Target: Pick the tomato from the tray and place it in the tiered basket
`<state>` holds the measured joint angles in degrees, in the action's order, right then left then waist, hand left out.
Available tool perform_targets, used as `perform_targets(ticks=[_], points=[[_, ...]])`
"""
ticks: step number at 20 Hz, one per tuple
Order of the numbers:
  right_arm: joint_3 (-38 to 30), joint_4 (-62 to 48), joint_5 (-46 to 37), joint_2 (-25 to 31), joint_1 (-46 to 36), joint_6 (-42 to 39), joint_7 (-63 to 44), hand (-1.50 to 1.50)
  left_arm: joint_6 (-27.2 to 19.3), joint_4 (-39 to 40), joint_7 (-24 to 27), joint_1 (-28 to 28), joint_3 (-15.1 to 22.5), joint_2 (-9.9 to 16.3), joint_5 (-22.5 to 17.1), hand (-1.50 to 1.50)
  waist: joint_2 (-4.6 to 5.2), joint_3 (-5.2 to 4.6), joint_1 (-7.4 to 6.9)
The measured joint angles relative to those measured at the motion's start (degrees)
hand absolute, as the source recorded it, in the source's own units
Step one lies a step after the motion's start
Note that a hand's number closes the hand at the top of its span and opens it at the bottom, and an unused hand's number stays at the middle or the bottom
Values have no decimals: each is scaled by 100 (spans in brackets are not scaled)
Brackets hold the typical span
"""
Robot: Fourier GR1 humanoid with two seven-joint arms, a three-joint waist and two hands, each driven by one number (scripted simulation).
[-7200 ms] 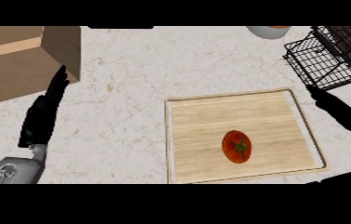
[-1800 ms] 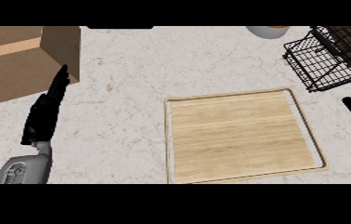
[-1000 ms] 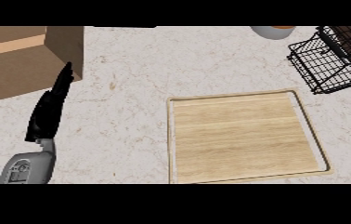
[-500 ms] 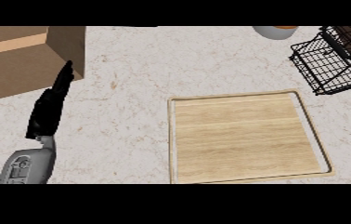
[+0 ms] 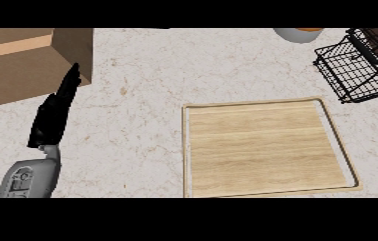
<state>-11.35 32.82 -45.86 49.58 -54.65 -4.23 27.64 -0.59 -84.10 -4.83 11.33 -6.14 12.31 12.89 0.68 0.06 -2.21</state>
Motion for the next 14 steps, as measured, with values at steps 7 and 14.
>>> perform_targets(ticks=[7, 14], points=[[-130, -1150, 39, -80, -288, -509, 38, -150, 14, -16, 143, -113, -8, -8, -1, 0, 14, 1, -23], [-553, -1825, 345, 28, -409, -650, 335, -150, -36, 34, 81, -7, 14, -64, 47, 0, 10, -8, -10]])
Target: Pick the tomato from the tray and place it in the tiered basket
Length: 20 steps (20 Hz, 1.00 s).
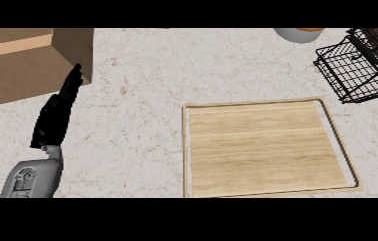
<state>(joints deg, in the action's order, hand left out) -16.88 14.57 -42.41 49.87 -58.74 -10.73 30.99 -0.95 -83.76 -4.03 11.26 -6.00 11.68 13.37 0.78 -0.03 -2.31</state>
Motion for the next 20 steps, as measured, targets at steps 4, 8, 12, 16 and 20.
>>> perform_targets(ticks=[4, 8, 12, 16, 20], points=[[-353, -177, 307, 95, -86, 23, 102, -150, 8, -44, -15, -6, -33, 11, -25, 0, 10, 11, -10], [-658, -258, 577, 273, -253, -10, 82, -150, 28, 102, 92, 15, -69, 33, -33, 0, 18, 14, -4], [-882, -385, 754, 692, -328, -207, -112, -150, 65, 33, 124, -86, -71, 35, -61, 0, 16, 15, -9], [-1053, -610, 894, 1225, -372, -736, -479, -150, 75, 44, 149, -106, -77, 35, -67, 0, 23, 18, -2], [-1200, -805, 1022, 1694, -141, -1258, -487, -150, 72, 85, 199, -94, -123, 51, -88, 0, 44, 28, 12]])
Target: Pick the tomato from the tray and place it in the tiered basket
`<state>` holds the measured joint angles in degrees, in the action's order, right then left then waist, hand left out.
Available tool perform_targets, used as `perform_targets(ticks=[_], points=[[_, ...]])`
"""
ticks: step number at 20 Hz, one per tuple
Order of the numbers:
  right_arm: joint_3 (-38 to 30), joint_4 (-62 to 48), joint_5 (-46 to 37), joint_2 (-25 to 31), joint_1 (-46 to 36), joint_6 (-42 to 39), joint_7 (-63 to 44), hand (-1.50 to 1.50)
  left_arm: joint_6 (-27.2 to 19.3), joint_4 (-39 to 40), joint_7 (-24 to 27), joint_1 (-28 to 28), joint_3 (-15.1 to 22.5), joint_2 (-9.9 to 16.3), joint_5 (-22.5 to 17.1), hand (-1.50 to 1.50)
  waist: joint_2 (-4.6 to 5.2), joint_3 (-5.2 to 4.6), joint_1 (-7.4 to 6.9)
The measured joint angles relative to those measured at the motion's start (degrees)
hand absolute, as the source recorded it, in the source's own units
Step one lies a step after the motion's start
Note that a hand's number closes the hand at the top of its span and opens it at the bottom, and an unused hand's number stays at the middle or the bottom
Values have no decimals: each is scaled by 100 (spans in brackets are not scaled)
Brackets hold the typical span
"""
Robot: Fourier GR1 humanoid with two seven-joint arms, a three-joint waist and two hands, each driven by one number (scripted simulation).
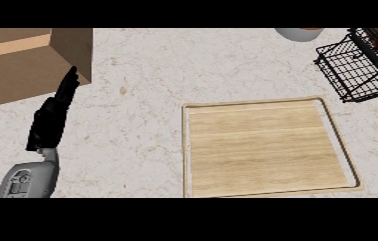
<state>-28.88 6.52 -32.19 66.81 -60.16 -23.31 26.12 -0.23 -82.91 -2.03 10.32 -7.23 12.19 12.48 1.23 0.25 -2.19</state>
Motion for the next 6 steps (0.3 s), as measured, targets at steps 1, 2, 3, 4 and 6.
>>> perform_targets(ticks=[1, 2, 3, 4, 6], points=[[-40, -38, 35, 95, 116, -88, 87, -150, 1, -32, -58, 28, -4, 3, -6, 0, 2, 6, 8], [-74, -67, 66, 206, 212, -198, 166, -150, 21, -6, -22, 23, -40, 36, -28, 0, 9, 11, 13], [-115, -101, 104, 298, 330, -295, 265, -150, 26, -25, -28, 5, -56, 52, -35, 0, 7, 14, 19], [-153, -133, 141, 369, 449, -392, 381, -150, 28, -37, -41, 2, -46, 51, -28, 0, 7, 18, 30], [-247, -198, 232, 501, 628, -578, 550, -150, 22, -33, -67, 26, -20, 24, -18, 0, 16, 28, 49]])
